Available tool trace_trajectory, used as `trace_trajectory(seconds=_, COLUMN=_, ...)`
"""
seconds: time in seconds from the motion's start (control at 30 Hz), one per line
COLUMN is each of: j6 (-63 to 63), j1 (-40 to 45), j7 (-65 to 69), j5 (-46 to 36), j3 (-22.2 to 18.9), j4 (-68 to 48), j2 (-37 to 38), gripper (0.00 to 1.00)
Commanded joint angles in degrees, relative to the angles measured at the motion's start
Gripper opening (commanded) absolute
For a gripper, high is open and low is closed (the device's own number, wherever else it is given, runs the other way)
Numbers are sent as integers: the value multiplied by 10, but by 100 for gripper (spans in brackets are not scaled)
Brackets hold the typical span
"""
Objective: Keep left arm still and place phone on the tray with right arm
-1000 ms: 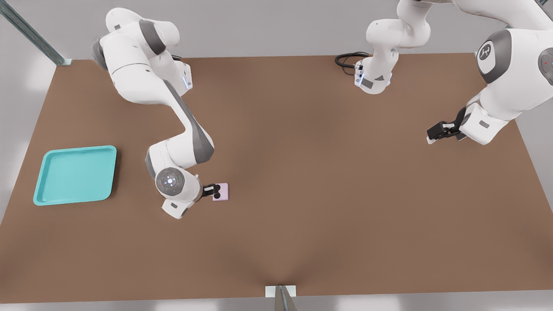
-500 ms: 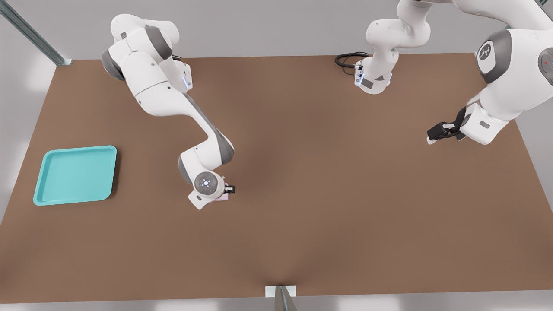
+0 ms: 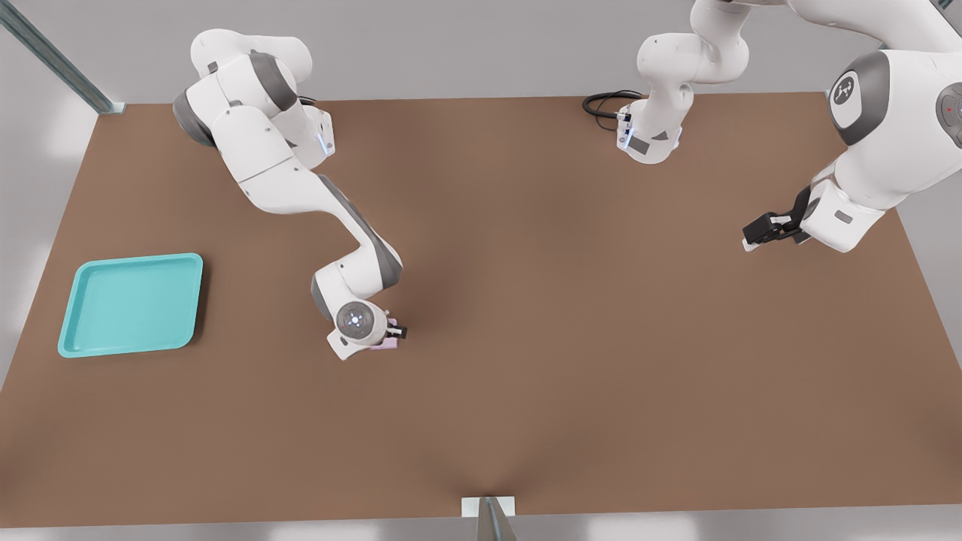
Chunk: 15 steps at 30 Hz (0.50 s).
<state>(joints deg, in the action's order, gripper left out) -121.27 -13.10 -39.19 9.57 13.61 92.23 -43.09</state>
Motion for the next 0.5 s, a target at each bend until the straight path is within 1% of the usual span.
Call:
trace_trajectory(seconds=0.0, j6=-34, j1=-1, j7=61, j5=0, j3=0, j4=3, j2=1, gripper=100)
trace_trajectory(seconds=0.07, j6=-37, j1=0, j7=89, j5=0, j3=0, j4=3, j2=1, gripper=100)
trace_trajectory(seconds=0.47, j6=-61, j1=-3, j7=118, j5=0, j3=1, j4=16, j2=-14, gripper=100)
